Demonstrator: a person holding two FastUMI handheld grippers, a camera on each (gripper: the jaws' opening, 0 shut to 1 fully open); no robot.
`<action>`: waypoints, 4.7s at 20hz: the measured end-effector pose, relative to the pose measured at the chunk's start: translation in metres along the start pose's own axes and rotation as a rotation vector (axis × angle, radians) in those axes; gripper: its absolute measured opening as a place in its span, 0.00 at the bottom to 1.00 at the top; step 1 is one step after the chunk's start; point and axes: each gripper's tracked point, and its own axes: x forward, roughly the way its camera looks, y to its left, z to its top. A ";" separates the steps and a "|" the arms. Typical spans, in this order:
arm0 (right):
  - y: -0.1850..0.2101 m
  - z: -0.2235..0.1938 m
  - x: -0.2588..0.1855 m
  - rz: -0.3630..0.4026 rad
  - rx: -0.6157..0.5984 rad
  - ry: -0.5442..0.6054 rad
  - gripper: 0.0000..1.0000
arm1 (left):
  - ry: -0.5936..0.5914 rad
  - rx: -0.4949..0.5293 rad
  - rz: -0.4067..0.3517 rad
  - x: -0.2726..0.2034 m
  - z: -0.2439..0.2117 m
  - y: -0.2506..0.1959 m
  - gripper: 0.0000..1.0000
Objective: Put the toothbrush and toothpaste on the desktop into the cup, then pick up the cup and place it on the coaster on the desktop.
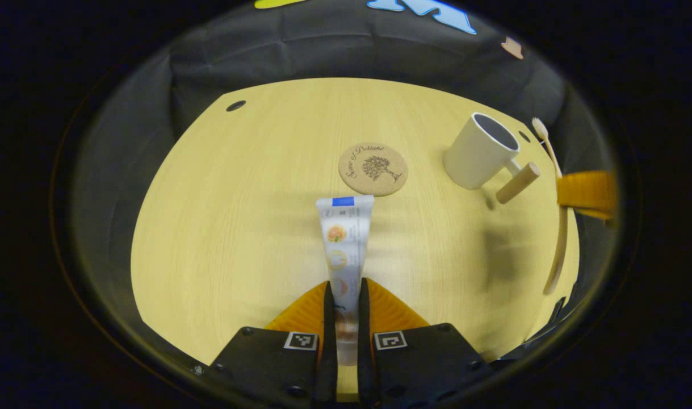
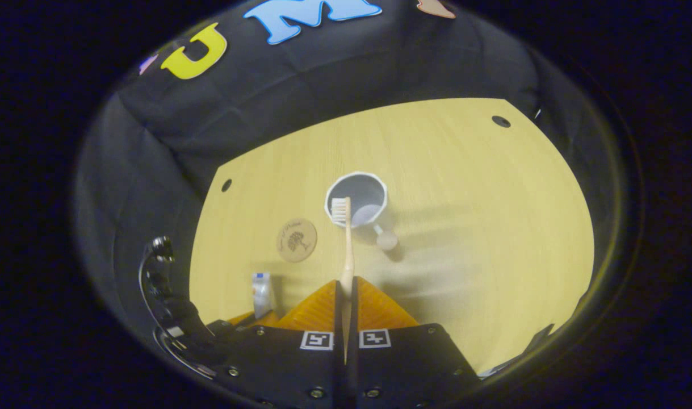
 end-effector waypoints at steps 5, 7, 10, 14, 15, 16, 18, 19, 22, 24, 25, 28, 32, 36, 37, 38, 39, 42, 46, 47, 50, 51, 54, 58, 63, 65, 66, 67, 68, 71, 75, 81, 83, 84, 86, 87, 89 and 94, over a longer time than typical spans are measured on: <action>-0.004 0.067 0.007 0.013 0.064 -0.096 0.02 | 0.001 -0.015 0.010 -0.009 -0.001 0.008 0.22; -0.006 0.087 0.021 0.009 0.096 -0.119 0.02 | 0.002 -0.023 0.017 -0.014 -0.003 0.013 0.22; -0.015 0.107 0.040 -0.006 0.154 -0.128 0.02 | 0.006 -0.031 0.040 -0.021 -0.006 0.023 0.22; -0.024 0.125 0.058 -0.025 0.199 -0.146 0.02 | 0.009 -0.057 0.071 -0.035 -0.010 0.037 0.22; -0.024 0.128 0.063 -0.025 0.201 -0.153 0.03 | 0.011 -0.064 0.079 -0.037 -0.011 0.040 0.22; -0.024 0.129 0.066 -0.024 0.202 -0.155 0.02 | 0.013 -0.071 0.086 -0.037 -0.012 0.042 0.22; -0.023 0.130 0.072 -0.023 0.198 -0.156 0.02 | 0.020 -0.088 0.097 -0.038 -0.014 0.050 0.22; -0.021 0.131 0.074 -0.015 0.201 -0.150 0.02 | 0.023 -0.095 0.101 -0.037 -0.015 0.052 0.22; -0.021 0.145 0.073 -0.007 0.221 -0.189 0.02 | 0.030 -0.107 0.108 -0.036 -0.017 0.056 0.22; -0.026 0.154 0.070 -0.028 0.202 -0.240 0.02 | 0.033 -0.110 0.111 -0.036 -0.018 0.058 0.22; -0.028 0.157 0.069 -0.045 0.168 -0.278 0.02 | 0.036 -0.112 0.113 -0.035 -0.017 0.058 0.22; -0.024 0.164 0.063 -0.080 0.019 -0.401 0.02 | 0.041 -0.110 0.110 -0.035 -0.017 0.056 0.22; -0.016 0.135 0.074 -0.092 -0.027 -0.394 0.02 | 0.039 -0.099 0.104 -0.037 -0.016 0.051 0.22; -0.017 0.116 0.071 -0.094 -0.049 -0.400 0.03 | 0.029 -0.096 0.102 -0.040 -0.013 0.050 0.22; -0.016 0.112 0.070 -0.092 -0.062 -0.397 0.04 | 0.026 -0.098 0.101 -0.041 -0.013 0.051 0.22; -0.014 0.108 0.067 -0.088 -0.078 -0.396 0.05 | 0.023 -0.100 0.102 -0.040 -0.010 0.050 0.22; -0.014 0.103 0.064 -0.083 -0.095 -0.396 0.05 | 0.017 -0.101 0.104 -0.039 -0.005 0.050 0.22; -0.009 0.089 0.054 -0.078 -0.135 -0.393 0.05 | -0.010 -0.097 0.098 -0.040 0.006 0.049 0.22; -0.010 0.070 0.043 -0.083 -0.181 -0.376 0.10 | -0.043 -0.082 0.079 -0.045 0.010 0.041 0.22; -0.010 0.066 0.040 -0.082 -0.184 -0.375 0.10 | -0.049 -0.079 0.075 -0.046 0.012 0.039 0.22; -0.013 0.061 0.023 -0.083 -0.189 -0.384 0.10 | -0.071 -0.067 0.066 -0.049 0.016 0.034 0.22; -0.016 0.060 0.017 -0.083 -0.190 -0.388 0.10 | -0.084 -0.063 0.063 -0.049 0.019 0.032 0.22; -0.027 0.059 -0.003 -0.098 -0.181 -0.414 0.10 | -0.152 -0.038 0.048 -0.053 0.037 0.021 0.22; -0.055 0.056 -0.028 -0.138 -0.154 -0.437 0.10 | -0.292 -0.002 0.002 -0.070 0.083 -0.005 0.22; -0.099 0.043 -0.049 -0.210 -0.102 -0.442 0.10 | -0.446 0.065 -0.096 -0.094 0.144 -0.057 0.22; -0.115 0.038 -0.059 -0.237 -0.077 -0.446 0.10 | -0.496 0.104 -0.146 -0.103 0.164 -0.084 0.22; -0.124 0.036 -0.064 -0.250 -0.064 -0.447 0.10 | -0.515 0.127 -0.174 -0.102 0.173 -0.098 0.22; -0.130 0.033 -0.069 -0.262 -0.050 -0.448 0.10 | -0.531 0.151 -0.198 -0.102 0.182 -0.112 0.22; -0.139 0.030 -0.073 -0.276 -0.038 -0.447 0.10 | -0.546 0.180 -0.226 -0.100 0.189 -0.129 0.22; -0.164 0.017 -0.085 -0.323 -0.009 -0.435 0.10 | -0.587 0.272 -0.301 -0.099 0.204 -0.174 0.22; -0.196 -0.003 -0.098 -0.380 0.050 -0.408 0.10 | -0.613 0.355 -0.363 -0.092 0.219 -0.223 0.22; -0.224 -0.021 -0.111 -0.427 0.126 -0.384 0.10 | -0.630 0.410 -0.403 -0.061 0.237 -0.258 0.22; -0.230 -0.027 -0.114 -0.443 0.140 -0.370 0.10 | -0.640 0.415 -0.414 -0.050 0.245 -0.267 0.22; -0.233 -0.032 -0.116 -0.451 0.145 -0.362 0.10 | -0.641 0.416 -0.409 -0.044 0.245 -0.267 0.21; -0.238 -0.045 -0.118 -0.466 0.152 -0.338 0.10 | -0.654 0.403 -0.397 -0.034 0.247 -0.266 0.22; -0.241 -0.049 -0.118 -0.473 0.155 -0.324 0.10 | -0.656 0.395 -0.392 -0.028 0.248 -0.266 0.22; -0.245 -0.054 -0.119 -0.488 0.157 -0.308 0.10 | -0.653 0.385 -0.385 -0.013 0.249 -0.263 0.22; -0.252 -0.063 -0.124 -0.509 0.149 -0.286 0.10 | -0.687 0.394 -0.336 -0.001 0.240 -0.256 0.22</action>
